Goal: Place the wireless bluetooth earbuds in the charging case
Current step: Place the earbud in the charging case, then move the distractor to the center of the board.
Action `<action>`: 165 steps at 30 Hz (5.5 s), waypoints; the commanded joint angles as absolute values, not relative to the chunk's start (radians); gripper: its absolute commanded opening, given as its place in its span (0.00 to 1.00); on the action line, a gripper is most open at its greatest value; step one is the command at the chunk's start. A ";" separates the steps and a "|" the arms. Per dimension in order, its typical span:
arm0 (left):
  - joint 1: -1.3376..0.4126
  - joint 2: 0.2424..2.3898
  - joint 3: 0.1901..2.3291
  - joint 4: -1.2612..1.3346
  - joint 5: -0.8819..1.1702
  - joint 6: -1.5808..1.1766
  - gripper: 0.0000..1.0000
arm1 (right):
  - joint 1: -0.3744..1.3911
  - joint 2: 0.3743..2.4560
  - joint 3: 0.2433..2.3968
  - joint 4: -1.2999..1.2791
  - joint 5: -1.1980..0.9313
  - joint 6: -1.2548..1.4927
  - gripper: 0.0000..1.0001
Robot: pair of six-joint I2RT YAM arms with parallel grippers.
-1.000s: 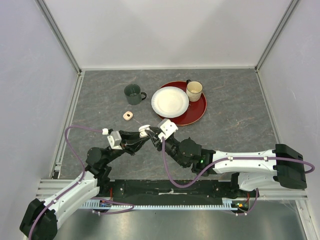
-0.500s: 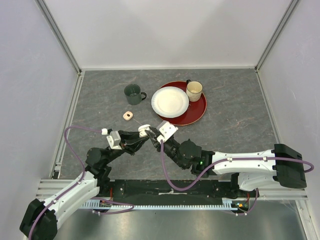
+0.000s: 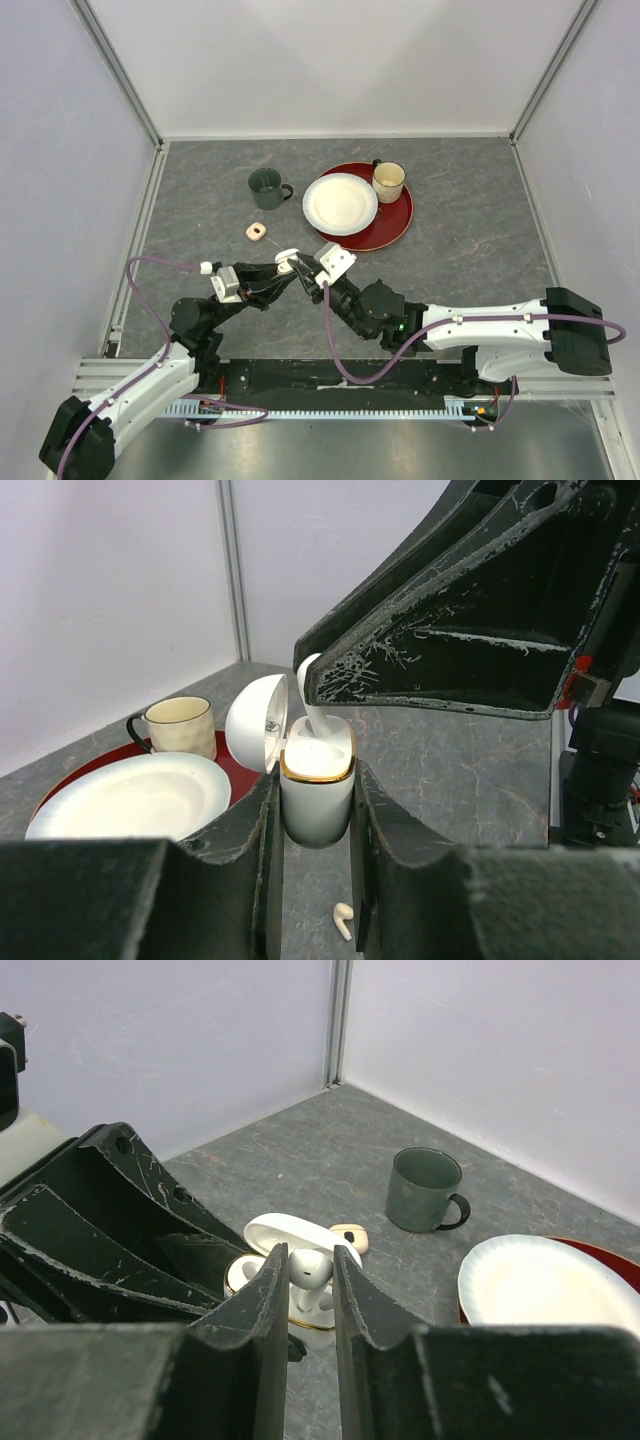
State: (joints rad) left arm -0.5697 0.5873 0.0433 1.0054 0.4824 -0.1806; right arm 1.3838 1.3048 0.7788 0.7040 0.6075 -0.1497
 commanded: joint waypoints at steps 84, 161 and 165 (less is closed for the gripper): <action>-0.571 0.563 0.061 1.058 0.426 -0.281 0.02 | 1.390 1.304 0.792 0.555 0.520 -0.247 0.01; -0.571 0.333 0.035 0.741 0.370 -0.164 0.02 | 0.635 1.770 1.012 -0.077 0.407 0.887 0.70; -0.571 0.333 0.035 0.741 0.367 -0.166 0.02 | 0.635 1.760 1.012 -0.074 0.332 0.900 0.71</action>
